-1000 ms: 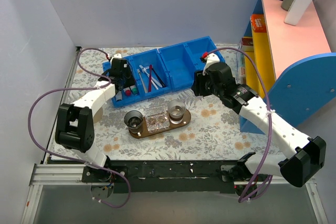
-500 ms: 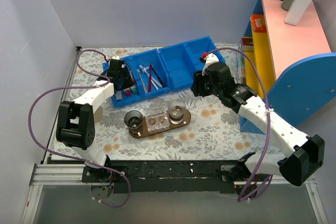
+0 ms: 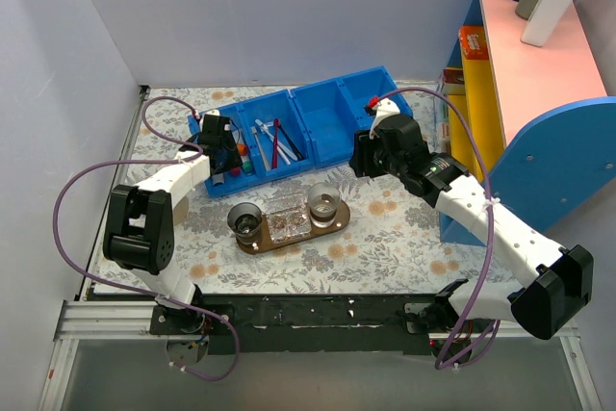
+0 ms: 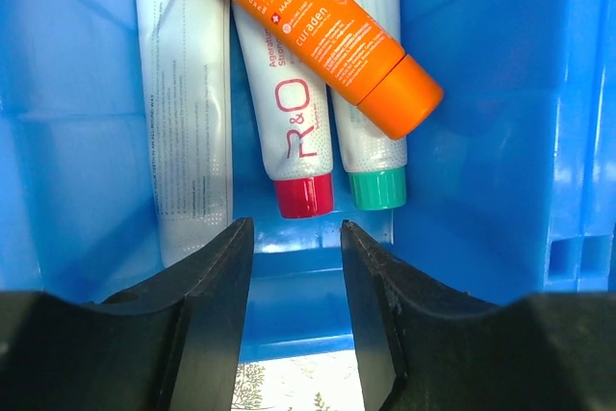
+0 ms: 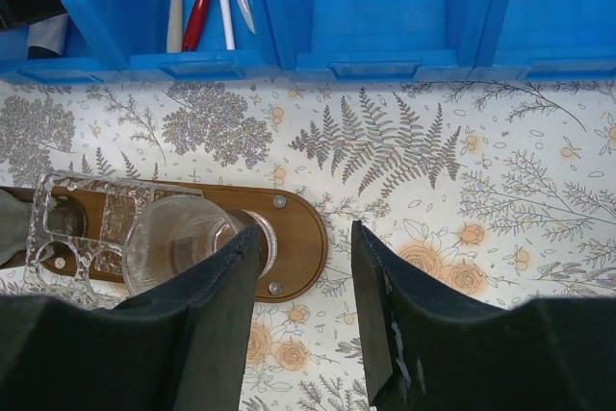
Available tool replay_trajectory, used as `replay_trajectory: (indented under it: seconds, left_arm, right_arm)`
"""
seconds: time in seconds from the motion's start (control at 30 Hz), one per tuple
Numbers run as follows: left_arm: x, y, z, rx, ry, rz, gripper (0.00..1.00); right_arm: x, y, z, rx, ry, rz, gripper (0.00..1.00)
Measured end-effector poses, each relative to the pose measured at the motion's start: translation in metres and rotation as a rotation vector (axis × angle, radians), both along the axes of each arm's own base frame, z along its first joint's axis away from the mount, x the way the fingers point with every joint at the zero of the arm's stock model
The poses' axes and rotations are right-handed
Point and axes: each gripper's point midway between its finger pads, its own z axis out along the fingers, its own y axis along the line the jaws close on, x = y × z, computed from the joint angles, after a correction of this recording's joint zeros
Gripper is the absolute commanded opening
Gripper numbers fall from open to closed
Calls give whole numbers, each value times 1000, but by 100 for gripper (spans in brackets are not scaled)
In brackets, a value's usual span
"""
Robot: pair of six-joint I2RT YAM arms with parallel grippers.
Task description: Prepare toiletry sets of a toothbrush and toothpaste on the tray
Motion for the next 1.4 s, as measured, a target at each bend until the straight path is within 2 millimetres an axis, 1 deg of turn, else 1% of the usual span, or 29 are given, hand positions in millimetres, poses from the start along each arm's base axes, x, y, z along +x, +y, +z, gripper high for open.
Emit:
replay_trajectory:
  seconds: [0.13, 0.43, 0.67, 0.87, 1.07, 1.13, 1.23, 1.27, 1.4]
  left_arm:
    - [0, 0, -2, -1, 4, -1, 40]
    - [-3, 2, -31, -7, 79, -3, 39]
    - [-2, 0, -34, -27, 86, -12, 39]
    - [1, -1, -40, -55, 103, -20, 39]
    - [1, 0, -52, -70, 129, -19, 41]
    - [4, 0, -51, -77, 127, -21, 41]
    - [7, 0, -51, -81, 123, -20, 36]
    - [7, 1, -51, -82, 124, -19, 29]
    - [7, 1, -51, -84, 124, -16, 21]
  right_arm:
    - [0, 0, 0, 0, 1, 0, 50]
    - [-3, -1, -12, -5, 28, -4, 50]
    - [-6, -2, -20, -8, 46, -2, 50]
    - [-7, 0, -20, -2, 48, 3, 50]
    - [-8, 0, -21, 0, 53, 4, 49]
    - [-8, 0, -23, 1, 56, 4, 49]
    - [-9, 0, -25, 2, 61, 5, 49]
    - [-9, 1, -25, 3, 62, 5, 49]
    - [-9, 2, -26, 10, 62, 5, 49]
